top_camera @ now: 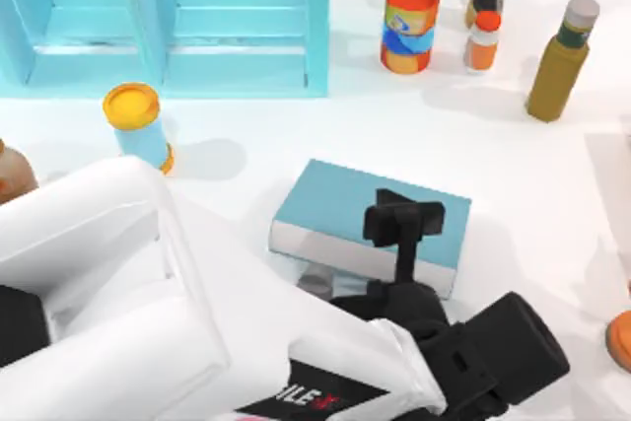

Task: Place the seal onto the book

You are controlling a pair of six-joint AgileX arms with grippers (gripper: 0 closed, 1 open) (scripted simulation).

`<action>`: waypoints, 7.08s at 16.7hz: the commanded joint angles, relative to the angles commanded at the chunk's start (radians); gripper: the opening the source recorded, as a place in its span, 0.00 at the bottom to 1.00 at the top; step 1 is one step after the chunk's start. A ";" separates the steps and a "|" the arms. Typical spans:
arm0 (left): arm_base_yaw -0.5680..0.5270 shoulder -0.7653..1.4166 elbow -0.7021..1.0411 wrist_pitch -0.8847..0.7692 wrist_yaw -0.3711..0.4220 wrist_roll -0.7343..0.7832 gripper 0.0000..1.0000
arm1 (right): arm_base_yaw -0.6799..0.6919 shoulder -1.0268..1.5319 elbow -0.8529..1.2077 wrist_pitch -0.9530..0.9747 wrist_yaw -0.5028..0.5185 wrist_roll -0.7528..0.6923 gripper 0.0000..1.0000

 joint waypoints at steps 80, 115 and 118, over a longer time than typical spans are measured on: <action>1.216 -2.089 -1.059 -0.104 1.168 2.388 1.00 | -0.158 0.687 0.642 -0.512 -0.002 -0.156 1.00; 1.216 -2.089 -1.059 -0.104 1.168 2.388 1.00 | -0.421 1.976 1.400 -0.997 -0.001 -0.405 1.00; 1.216 -2.089 -1.059 -0.104 1.168 2.388 1.00 | -0.421 1.976 1.400 -0.997 -0.001 -0.405 1.00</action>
